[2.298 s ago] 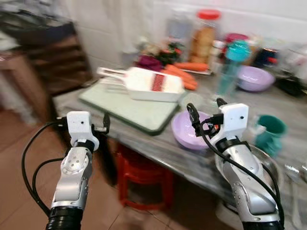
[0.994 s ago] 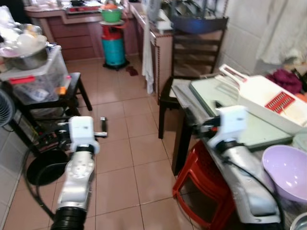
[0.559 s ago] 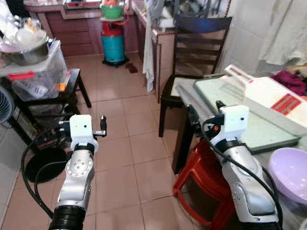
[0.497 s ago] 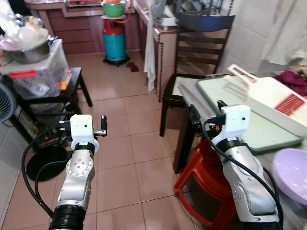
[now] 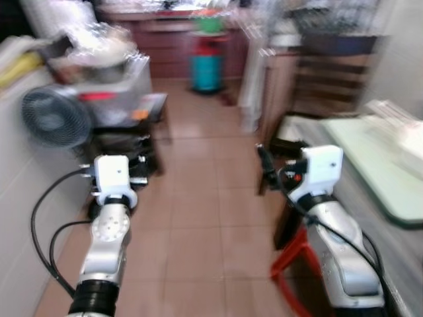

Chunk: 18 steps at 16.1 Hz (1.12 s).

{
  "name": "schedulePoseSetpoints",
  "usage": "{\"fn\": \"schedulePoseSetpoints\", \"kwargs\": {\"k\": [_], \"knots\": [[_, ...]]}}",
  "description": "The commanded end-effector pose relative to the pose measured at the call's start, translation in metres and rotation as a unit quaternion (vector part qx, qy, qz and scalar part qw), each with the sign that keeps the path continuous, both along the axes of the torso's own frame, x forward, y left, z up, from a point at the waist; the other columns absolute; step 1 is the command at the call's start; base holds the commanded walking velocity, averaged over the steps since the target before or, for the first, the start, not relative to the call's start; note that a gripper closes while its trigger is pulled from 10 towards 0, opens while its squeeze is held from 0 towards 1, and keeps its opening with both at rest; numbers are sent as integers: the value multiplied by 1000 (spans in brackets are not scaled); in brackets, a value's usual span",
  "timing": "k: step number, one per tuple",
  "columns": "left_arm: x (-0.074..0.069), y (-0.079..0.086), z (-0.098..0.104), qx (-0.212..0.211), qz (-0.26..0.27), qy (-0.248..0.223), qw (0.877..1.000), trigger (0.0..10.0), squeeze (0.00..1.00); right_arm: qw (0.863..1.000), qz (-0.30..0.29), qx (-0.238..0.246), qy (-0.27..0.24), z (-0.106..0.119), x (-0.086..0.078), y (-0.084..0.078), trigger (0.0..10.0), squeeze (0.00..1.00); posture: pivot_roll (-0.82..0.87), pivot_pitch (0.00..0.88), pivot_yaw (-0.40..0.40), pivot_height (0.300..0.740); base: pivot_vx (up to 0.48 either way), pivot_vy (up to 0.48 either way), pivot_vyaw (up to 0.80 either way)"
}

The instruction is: Setting the table

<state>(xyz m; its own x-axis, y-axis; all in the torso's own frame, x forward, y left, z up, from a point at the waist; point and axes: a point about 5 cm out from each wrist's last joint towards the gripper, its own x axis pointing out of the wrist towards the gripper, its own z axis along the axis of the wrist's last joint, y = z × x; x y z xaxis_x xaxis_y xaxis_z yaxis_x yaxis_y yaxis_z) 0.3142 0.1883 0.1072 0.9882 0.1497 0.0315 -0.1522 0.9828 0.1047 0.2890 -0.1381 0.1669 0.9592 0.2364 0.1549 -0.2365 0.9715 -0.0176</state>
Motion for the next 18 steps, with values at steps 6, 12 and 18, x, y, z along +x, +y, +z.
{"fn": "schedulePoseSetpoints", "kwargs": {"k": [6,12,18], "knots": [[6,1,7,7,1,-9,1000,10000,0,1000,-12,20,-6,2,3,-1,10000,0,-18,0,2,740,0,285,384],[6,2,5,6,3,-7,1000,10000,0,999,-30,32,5,1,6,-7,10000,0,-20,0,-1,740,0,292,-340],[6,2,4,4,5,-5,1000,10000,0,999,-31,37,10,-1,5,-8,10000,0,-24,0,-4,740,0,304,-288]]}}
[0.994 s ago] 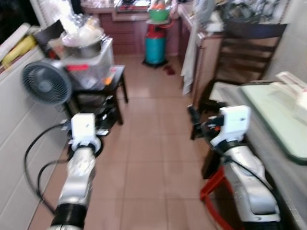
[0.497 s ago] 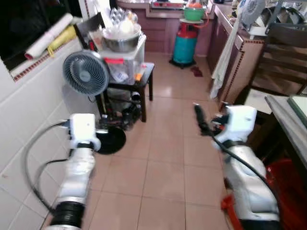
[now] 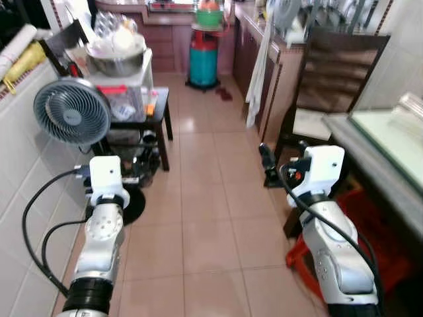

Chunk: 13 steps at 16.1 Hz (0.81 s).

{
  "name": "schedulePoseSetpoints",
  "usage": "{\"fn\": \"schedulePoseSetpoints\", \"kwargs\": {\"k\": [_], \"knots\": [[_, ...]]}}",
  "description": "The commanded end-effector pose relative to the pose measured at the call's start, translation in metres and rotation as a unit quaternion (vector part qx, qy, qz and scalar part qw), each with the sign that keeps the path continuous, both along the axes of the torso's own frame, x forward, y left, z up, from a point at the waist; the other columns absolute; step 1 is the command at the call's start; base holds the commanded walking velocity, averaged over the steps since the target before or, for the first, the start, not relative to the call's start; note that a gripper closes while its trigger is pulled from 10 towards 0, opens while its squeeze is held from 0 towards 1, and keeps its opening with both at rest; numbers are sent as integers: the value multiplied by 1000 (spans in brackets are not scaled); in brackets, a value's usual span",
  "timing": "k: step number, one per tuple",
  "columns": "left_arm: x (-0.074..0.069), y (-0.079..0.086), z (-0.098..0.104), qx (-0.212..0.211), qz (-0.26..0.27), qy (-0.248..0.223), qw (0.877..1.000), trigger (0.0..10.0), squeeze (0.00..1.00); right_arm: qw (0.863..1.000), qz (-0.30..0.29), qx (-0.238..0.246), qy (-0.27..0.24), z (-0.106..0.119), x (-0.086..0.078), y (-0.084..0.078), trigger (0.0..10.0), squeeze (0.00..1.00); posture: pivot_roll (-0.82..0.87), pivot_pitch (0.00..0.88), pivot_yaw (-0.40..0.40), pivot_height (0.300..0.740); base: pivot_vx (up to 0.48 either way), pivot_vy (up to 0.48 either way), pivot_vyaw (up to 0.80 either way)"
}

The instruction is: Setting the table

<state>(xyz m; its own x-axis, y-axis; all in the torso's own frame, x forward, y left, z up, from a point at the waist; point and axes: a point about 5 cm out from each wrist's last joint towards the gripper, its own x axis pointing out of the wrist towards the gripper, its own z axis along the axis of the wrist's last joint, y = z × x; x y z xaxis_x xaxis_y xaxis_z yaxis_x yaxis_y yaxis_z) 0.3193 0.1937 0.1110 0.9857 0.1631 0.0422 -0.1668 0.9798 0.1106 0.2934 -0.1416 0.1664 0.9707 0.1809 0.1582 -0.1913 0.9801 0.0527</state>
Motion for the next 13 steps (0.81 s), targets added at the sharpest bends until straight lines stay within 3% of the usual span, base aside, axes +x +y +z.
{"fn": "schedulePoseSetpoints", "kwargs": {"k": [1,13], "knots": [[1,-3,0,1,-2,0,1000,10000,0,1000,-7,2,4,0,0,-4,10000,0,-24,0,-4,740,0,307,0],[3,-3,-1,3,-1,2,1000,10000,0,1000,6,1,2,-1,0,-1,10000,0,-23,0,1,740,0,328,0]]}}
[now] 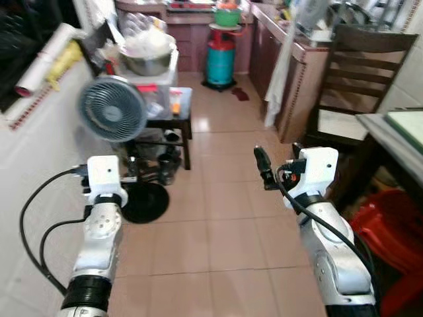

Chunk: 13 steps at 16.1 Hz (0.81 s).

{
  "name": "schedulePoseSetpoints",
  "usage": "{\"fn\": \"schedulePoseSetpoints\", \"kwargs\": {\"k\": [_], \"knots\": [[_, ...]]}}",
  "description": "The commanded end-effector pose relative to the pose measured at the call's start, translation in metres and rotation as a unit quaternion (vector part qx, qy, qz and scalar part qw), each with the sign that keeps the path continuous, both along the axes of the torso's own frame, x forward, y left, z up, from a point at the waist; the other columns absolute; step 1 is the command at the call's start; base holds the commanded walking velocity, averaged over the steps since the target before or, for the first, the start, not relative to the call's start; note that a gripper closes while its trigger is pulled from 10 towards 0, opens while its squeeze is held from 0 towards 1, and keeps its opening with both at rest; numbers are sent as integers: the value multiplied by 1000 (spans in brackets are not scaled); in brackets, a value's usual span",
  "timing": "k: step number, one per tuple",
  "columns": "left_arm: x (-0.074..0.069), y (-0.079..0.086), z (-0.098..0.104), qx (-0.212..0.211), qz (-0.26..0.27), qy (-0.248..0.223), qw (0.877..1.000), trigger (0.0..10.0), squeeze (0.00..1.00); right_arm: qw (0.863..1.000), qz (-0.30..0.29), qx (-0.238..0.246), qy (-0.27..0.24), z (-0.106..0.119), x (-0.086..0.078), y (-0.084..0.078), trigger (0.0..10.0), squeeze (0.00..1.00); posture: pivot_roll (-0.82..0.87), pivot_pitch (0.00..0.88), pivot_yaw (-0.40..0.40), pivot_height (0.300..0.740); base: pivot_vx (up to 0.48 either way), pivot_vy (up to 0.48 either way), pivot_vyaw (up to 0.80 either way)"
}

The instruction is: Setting the table

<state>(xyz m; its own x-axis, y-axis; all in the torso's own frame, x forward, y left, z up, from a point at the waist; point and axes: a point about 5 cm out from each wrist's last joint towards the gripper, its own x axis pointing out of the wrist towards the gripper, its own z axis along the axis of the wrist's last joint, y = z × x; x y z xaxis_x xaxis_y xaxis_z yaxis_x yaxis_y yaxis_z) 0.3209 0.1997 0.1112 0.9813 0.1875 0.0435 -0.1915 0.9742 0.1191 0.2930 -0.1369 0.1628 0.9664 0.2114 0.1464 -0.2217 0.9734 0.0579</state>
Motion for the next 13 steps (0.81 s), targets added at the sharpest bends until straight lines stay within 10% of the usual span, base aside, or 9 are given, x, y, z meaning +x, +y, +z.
{"fn": "schedulePoseSetpoints", "kwargs": {"k": [1,13], "knots": [[2,-10,-1,-1,-14,2,1000,10000,0,1000,-10,1,-4,2,1,-5,10000,0,-22,0,3,740,0,345,0],[4,-9,-1,3,-12,1,1000,10000,0,1000,-3,3,-4,-1,2,-4,10000,0,-19,0,5,740,0,436,0]]}}
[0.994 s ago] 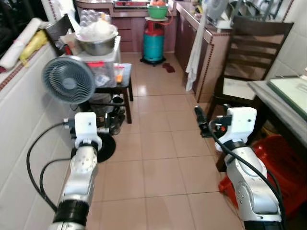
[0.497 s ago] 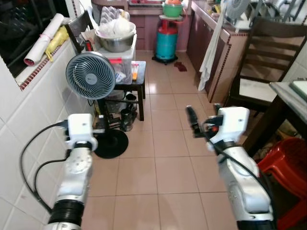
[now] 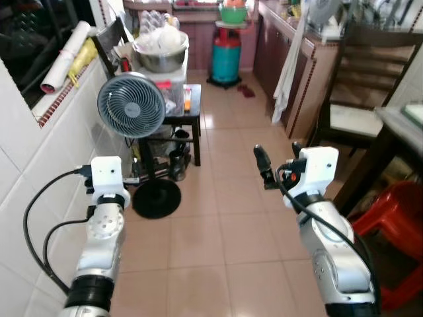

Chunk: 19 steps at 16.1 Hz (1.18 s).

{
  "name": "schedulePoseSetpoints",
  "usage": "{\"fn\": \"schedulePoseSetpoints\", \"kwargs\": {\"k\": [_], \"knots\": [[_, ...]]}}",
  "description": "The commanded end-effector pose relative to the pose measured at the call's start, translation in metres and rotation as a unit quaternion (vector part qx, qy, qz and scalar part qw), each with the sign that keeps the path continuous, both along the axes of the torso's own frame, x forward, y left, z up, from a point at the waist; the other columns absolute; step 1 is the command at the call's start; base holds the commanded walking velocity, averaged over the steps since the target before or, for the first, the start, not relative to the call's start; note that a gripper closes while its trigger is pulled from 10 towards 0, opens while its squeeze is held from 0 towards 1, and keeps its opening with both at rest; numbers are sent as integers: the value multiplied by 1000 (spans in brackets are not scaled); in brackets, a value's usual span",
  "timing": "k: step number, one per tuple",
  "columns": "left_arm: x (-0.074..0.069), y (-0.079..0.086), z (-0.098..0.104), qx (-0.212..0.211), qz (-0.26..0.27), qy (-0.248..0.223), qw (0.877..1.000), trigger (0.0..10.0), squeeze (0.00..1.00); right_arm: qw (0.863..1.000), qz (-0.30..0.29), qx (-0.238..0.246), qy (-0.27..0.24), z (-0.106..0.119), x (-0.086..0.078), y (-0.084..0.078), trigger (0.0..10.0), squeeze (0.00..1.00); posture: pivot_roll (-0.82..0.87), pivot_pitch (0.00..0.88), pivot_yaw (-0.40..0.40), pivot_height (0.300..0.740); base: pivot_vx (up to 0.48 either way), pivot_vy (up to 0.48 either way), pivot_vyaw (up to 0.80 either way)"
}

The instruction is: Setting the table

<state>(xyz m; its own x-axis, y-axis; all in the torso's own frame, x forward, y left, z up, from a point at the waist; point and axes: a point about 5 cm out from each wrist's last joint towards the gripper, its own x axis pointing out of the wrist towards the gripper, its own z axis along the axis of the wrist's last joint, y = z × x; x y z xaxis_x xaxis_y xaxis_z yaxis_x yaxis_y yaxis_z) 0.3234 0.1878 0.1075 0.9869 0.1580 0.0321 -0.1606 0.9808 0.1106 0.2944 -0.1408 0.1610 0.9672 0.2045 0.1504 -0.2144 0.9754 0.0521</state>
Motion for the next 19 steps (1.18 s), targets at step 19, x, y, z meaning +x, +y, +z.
{"fn": "schedulePoseSetpoints", "kwargs": {"k": [19], "knots": [[-37,-12,-120,41,-104,317,942,10000,0,968,-95,-3,234,-130,11,-44,10000,0,5,0,-3,740,0,0,149]]}}
